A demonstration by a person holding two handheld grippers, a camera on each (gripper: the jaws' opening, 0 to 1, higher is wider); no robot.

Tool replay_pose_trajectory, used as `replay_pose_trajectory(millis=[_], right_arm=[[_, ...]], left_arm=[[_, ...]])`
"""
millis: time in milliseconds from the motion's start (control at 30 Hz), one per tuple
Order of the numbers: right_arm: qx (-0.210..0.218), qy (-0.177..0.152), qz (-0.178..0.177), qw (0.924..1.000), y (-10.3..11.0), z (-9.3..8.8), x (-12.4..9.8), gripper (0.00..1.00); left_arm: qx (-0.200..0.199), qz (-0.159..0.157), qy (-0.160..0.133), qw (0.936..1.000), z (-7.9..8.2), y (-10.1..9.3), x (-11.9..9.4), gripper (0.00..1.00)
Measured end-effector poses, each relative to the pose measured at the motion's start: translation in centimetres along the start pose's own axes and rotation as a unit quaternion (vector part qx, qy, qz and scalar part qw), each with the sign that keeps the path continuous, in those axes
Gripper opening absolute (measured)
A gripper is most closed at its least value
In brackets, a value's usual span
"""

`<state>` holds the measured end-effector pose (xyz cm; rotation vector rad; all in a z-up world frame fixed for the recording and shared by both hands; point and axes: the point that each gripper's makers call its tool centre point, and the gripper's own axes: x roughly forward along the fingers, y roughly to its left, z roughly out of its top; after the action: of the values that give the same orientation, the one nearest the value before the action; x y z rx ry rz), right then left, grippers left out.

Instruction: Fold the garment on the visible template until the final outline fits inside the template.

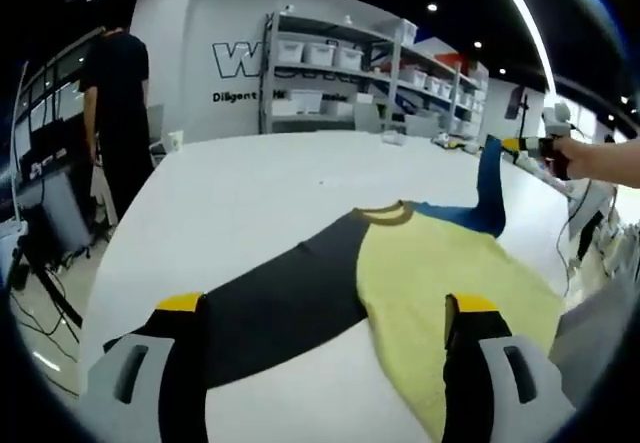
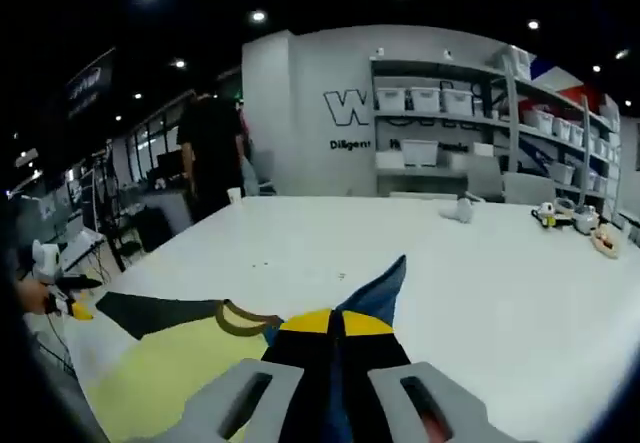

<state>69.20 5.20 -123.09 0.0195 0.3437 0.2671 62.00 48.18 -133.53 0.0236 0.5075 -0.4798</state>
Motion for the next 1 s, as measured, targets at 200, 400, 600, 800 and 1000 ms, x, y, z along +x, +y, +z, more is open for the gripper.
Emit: replay_pose_trajectory(millis=[200,400,600,800,1000], right_arm=[[-0.009,-0.008,0.057,0.9983,5.3,1.6,3.3,0.0],[-0.02,0.007,0.112,0.9935,10.4,1.1,5.7,0.0],[-0.046,0.035,0.164,0.9848,15.7,-1.3,6.9,0.0],[-0.069,0.087,0.188,0.9758,20.1,-6.8,8.6,0.0],[-0.125,0.123,0.194,0.9652,22.7,-11.3,9.6,0.0]], left_arm=[[0.002,-0.002,-0.011,0.9999,0.6,-0.5,-0.8,0.99],[0.005,0.003,-0.015,0.9999,0.3,-0.2,-1.4,0.99],[-0.004,0.009,-0.014,0.9999,-0.5,-0.1,-2.0,0.99],[-0.007,0.012,-0.007,0.9999,-1.1,0.3,-2.4,0.99],[-0.002,0.014,0.005,0.9999,-1.7,0.4,-2.7,0.99]])
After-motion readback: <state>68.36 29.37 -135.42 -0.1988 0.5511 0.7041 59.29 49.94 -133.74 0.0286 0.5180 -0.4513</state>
